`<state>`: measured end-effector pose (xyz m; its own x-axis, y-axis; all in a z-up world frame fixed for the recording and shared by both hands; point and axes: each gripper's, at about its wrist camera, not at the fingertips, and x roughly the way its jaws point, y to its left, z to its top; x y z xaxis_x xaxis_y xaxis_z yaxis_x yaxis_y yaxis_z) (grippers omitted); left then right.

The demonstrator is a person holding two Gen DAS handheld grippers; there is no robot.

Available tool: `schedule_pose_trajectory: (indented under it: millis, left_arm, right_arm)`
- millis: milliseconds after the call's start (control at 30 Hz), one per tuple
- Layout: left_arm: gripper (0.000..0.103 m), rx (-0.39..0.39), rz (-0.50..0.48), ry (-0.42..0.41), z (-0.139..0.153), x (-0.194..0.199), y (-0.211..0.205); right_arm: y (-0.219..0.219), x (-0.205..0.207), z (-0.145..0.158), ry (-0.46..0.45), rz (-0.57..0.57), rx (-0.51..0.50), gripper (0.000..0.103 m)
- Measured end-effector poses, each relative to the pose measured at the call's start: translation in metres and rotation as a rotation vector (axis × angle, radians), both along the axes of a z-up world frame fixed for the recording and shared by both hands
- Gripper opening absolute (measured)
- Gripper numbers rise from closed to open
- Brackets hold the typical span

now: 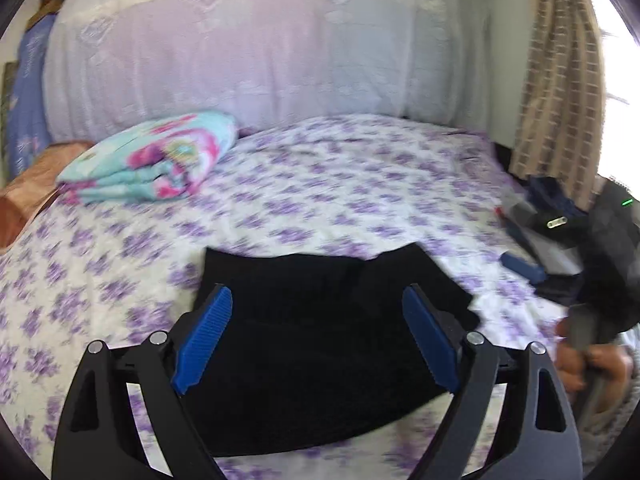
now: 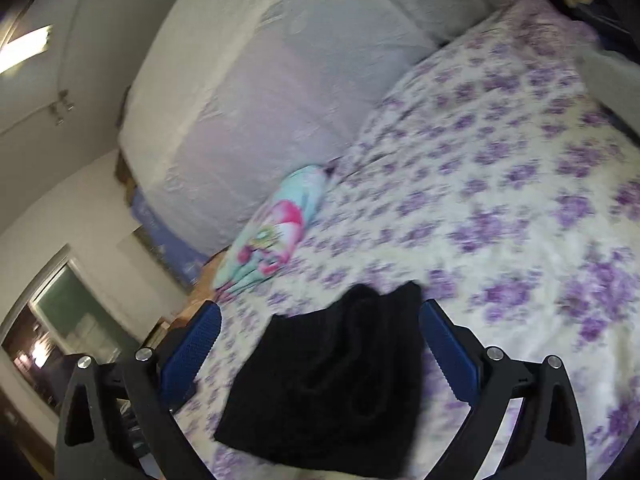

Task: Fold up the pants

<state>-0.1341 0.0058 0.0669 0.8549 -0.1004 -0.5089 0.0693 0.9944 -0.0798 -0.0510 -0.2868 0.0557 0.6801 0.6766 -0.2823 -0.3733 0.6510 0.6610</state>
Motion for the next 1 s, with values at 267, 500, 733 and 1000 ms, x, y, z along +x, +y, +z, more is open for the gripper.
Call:
schedule_pose_trajectory:
  millis: [267, 500, 733, 1000]
  left_arm:
    - [0.085, -0.023, 0.109, 0.210, -0.059, 0.025, 0.041]
    - [0.093, -0.193, 0.119, 0.299, -0.084, 0.031, 0.073]
    - [0.094, -0.155, 0.172, 0.198, -0.056, 0.022, 0.085]
    - [0.098, -0.050, 0.197, 0.286, -0.084, 0.035, 0.080]
  right_arm:
    - [0.062, 0.018, -0.037, 0.170, 0.168, -0.013, 0.099]
    - [0.018, 0.019, -0.053, 0.235, -0.012, -0.144, 0.099]
    - [0.065, 0.012, 0.001, 0.001, -0.077, -0.475, 0.099]
    - [0.014, 0.049, -0.067, 0.271, -0.138, -0.461, 0.099]
